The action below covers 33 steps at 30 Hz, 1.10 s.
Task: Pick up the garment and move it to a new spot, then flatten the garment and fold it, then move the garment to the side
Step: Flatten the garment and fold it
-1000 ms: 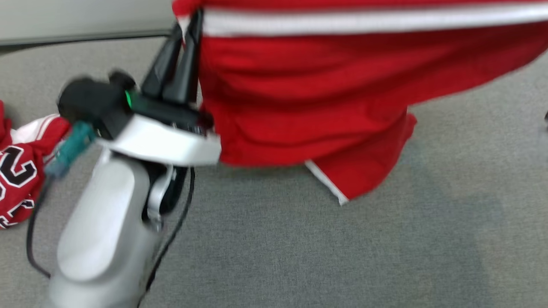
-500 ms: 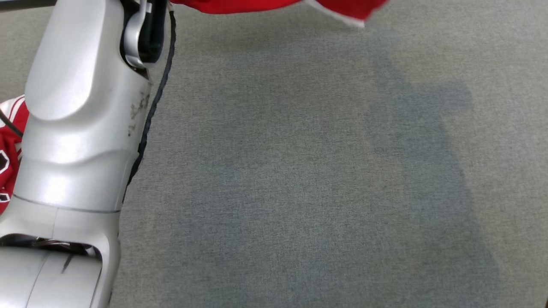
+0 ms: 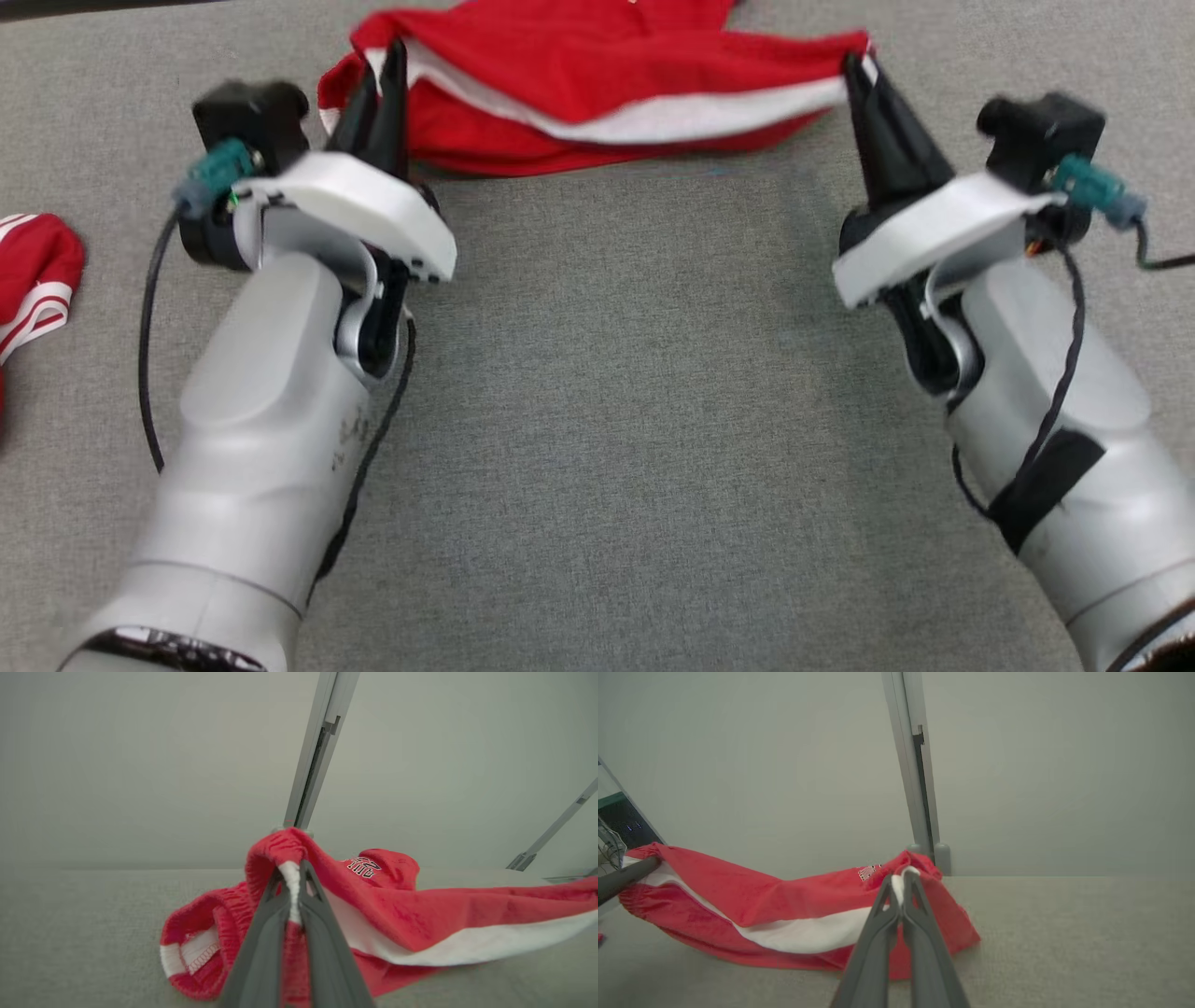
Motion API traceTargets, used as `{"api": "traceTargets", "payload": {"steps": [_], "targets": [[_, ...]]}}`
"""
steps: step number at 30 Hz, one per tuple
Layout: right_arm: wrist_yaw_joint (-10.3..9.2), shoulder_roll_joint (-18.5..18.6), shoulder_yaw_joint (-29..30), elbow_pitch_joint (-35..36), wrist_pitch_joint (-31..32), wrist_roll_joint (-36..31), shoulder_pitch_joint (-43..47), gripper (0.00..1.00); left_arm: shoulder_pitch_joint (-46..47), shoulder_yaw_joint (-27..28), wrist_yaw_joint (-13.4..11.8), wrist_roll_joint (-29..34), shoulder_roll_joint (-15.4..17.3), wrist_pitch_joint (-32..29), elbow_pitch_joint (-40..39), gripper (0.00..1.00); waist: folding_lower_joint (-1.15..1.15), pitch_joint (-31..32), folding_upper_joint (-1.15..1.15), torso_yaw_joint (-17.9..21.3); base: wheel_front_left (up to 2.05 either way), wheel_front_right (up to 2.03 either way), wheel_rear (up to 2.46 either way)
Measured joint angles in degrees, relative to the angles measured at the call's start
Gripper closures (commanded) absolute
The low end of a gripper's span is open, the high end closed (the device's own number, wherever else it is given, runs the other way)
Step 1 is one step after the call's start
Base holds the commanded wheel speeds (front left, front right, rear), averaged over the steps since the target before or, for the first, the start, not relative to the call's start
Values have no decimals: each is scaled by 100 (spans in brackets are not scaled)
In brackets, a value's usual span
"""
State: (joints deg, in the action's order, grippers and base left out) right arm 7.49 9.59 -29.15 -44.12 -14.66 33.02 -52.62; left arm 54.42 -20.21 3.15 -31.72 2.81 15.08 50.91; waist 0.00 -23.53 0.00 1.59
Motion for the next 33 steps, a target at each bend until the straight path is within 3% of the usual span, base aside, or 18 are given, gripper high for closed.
{"api": "traceTargets", "payload": {"steps": [5,20,24,33], "targets": [[0,35,66,252,-22,280,811,100,-736,-22,-52,18,1,0,-367,100,0,57,0,3,0,0,0],[0,250,1261,2680,-30,-319,4442,100,-4121,286,-5,840,67,1,-2736,100,0,887,0,-69,0,0,0],[2,231,1527,3259,92,-549,5293,100,-4940,320,-201,833,207,-116,-3346,100,0,1142,0,-42,0,0,0],[8,-77,2196,4666,992,-960,6810,100,-6364,368,-780,732,592,-1183,-5333,100,0,1540,0,29,0,0,0]]}}
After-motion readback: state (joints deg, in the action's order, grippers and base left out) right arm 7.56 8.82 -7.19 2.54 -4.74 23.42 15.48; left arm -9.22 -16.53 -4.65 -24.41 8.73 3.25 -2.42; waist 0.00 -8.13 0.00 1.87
